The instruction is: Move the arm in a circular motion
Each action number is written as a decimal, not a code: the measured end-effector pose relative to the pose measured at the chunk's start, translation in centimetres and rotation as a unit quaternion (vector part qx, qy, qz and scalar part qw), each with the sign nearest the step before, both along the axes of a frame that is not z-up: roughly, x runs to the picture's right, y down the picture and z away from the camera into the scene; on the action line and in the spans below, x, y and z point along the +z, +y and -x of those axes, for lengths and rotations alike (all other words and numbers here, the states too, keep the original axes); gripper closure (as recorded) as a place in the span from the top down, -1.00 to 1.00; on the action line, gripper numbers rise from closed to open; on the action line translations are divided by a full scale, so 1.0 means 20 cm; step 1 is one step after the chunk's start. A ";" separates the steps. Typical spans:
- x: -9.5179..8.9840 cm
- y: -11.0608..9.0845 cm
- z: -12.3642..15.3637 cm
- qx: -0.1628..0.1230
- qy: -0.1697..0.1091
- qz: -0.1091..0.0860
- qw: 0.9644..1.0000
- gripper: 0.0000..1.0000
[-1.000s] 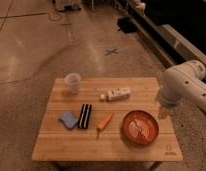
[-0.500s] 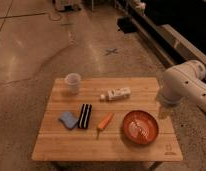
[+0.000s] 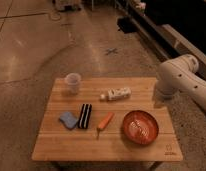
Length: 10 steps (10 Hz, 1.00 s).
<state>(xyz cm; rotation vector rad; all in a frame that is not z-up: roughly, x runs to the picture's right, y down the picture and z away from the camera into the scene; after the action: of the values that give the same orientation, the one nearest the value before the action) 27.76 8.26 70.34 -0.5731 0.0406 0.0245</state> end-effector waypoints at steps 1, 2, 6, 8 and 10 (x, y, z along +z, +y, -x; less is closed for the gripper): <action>0.00 -0.01 0.01 -0.001 0.000 0.000 1.000 -0.07; 0.01 -0.02 0.01 -0.004 -0.001 -0.001 1.000 -0.07; 0.03 -0.04 -0.05 -0.005 0.002 0.000 1.000 -0.07; 0.04 -0.06 -0.05 -0.007 0.002 0.000 1.000 -0.07; 0.05 -0.07 -0.06 -0.007 0.002 -0.001 1.000 -0.07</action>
<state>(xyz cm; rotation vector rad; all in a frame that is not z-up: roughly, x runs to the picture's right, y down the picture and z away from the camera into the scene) 28.90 6.78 71.38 -0.5717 0.0482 0.0121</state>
